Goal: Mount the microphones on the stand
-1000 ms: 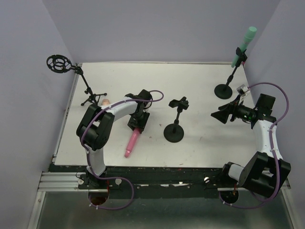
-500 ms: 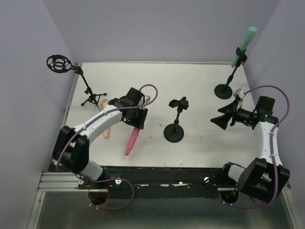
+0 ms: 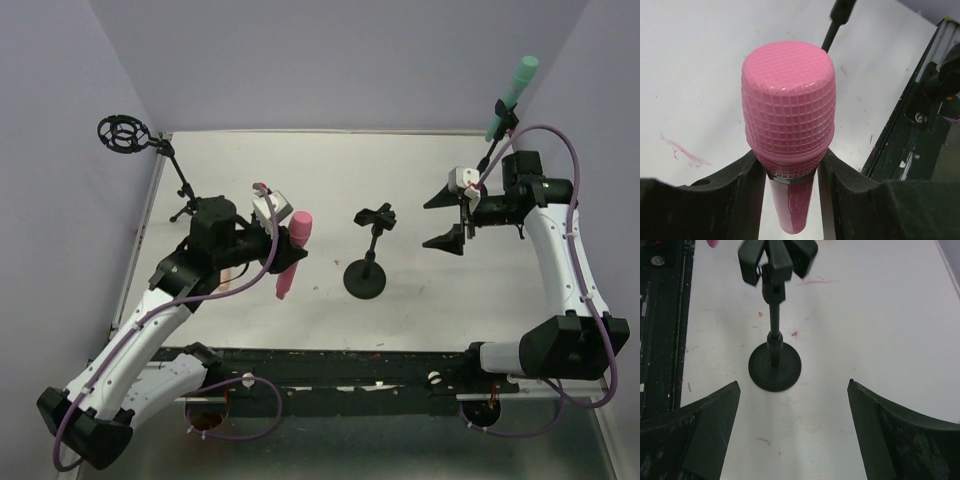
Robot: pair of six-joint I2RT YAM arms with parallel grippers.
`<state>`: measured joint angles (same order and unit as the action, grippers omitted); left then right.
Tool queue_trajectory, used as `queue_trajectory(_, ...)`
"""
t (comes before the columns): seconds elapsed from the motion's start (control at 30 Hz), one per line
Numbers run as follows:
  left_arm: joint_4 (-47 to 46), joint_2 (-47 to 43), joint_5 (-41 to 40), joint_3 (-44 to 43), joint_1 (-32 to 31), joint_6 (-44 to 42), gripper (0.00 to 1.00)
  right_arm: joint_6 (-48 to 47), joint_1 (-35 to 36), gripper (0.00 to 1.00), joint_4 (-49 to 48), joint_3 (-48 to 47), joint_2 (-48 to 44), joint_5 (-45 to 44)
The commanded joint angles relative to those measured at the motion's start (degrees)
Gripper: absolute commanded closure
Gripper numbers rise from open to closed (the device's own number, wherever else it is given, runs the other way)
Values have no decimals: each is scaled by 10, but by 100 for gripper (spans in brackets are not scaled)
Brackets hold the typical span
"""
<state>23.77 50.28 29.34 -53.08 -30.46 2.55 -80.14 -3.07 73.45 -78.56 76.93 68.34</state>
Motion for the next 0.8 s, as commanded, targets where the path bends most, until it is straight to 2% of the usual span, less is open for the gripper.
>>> queue_trajectory(0.0, -76, -65, 57, 5, 1, -22, 100, 82, 88, 3, -22, -76, 19, -29)
queue_trajectory(0.17, -73, -92, 57, -6, 1, -42, 100, 124, 158, 2, -29, -145, 71, -44)
queue_trajectory(0.5, -84, -105, 59, -6, 1, -29, 100, 124, 211, 0, -4, -193, 129, -71)
queue_trajectory(0.77, -137, -63, 92, -40, 1, -12, 100, 81, 222, 9, 32, -193, 130, -66)
